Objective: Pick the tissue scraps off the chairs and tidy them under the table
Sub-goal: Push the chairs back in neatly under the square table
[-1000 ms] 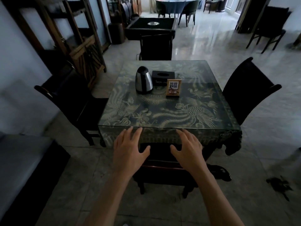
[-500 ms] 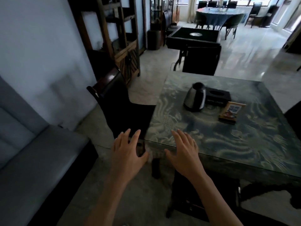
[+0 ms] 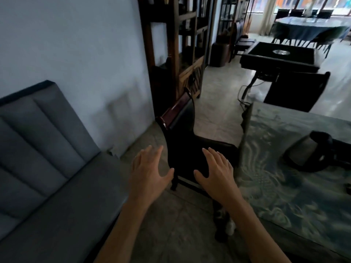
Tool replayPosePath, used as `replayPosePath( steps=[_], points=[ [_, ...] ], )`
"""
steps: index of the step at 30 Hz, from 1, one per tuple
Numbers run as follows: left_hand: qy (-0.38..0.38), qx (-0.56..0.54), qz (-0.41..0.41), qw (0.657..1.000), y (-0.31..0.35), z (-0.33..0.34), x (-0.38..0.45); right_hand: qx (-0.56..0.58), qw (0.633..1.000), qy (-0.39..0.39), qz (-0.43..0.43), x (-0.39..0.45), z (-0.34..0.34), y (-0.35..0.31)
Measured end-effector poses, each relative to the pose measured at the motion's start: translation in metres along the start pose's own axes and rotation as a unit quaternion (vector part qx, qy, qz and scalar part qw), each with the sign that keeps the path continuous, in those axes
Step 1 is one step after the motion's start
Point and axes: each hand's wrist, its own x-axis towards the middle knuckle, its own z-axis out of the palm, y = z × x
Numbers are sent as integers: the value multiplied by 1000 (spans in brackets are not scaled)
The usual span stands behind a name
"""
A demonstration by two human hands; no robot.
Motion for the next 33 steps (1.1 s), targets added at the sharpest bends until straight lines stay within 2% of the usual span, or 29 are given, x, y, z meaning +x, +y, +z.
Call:
replayPosePath(
  steps=[9,19,33],
  points=[
    [11,36,-11,999,-64,30,148,17,1000,-1,-17,160,58,-17],
    [-28,63,-2,998,-114,79,348,49,999,-18,17,358,93,-25],
    [-64,16,101,993,-147,144,536,52,991,28,121,502,128,-11]
  ],
)
